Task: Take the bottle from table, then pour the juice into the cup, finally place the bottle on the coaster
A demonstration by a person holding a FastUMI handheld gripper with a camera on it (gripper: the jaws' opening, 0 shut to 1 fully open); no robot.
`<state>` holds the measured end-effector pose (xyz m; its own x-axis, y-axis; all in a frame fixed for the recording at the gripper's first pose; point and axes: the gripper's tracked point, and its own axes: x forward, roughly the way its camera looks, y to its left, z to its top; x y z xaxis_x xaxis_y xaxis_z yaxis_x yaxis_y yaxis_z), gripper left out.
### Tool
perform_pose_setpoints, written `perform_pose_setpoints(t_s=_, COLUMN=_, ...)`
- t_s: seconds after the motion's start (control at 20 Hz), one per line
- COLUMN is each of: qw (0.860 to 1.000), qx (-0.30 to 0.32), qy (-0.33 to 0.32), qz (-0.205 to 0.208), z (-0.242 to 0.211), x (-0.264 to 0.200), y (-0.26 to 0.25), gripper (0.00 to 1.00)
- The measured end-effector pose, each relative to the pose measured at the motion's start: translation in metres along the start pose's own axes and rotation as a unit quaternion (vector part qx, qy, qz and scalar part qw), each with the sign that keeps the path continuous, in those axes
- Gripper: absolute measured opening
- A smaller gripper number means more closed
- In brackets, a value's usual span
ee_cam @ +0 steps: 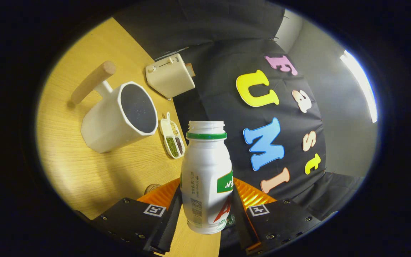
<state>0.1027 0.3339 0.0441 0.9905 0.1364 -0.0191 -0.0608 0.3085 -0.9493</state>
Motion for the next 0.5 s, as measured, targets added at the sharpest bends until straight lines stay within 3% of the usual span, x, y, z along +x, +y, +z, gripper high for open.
perform_pose_setpoints(t_s=0.5, qw=0.997, qx=-0.075, qy=-0.005, qz=-0.015, z=0.0074, x=0.0008, y=-0.0042, gripper=0.7)
